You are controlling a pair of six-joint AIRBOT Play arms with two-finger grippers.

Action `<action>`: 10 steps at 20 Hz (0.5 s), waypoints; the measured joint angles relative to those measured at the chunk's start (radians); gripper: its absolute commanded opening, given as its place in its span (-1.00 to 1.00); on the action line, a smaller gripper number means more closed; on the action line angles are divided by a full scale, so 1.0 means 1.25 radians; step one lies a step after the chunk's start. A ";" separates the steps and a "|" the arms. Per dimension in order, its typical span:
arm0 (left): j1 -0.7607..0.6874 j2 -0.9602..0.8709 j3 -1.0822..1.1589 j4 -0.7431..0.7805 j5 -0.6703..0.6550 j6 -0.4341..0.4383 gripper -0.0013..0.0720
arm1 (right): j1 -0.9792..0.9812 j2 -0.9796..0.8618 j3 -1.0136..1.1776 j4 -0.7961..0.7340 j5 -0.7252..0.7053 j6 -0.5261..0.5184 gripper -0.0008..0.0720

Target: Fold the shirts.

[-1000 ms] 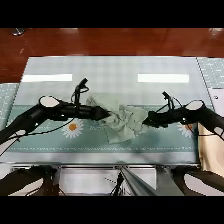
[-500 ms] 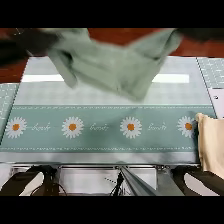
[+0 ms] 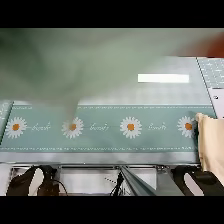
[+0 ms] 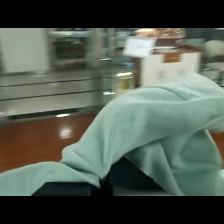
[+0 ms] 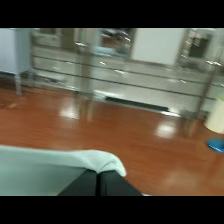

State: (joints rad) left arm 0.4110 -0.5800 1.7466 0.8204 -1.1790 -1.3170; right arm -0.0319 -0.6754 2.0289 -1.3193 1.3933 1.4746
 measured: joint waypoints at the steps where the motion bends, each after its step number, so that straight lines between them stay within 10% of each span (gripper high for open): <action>1: 0.006 0.019 -0.003 0.044 -0.030 -0.018 -0.91 | 0.000 0.031 -0.023 -0.036 0.021 0.013 -0.92; 10: 0.012 0.114 -0.429 -0.015 -0.135 -0.067 -0.91 | 0.000 0.182 -0.483 -0.107 0.173 0.094 -0.91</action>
State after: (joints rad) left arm 0.4263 -0.4377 1.2106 0.8013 -1.3479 -1.4014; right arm -0.0319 -0.4473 1.4254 -1.4532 1.6100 1.5921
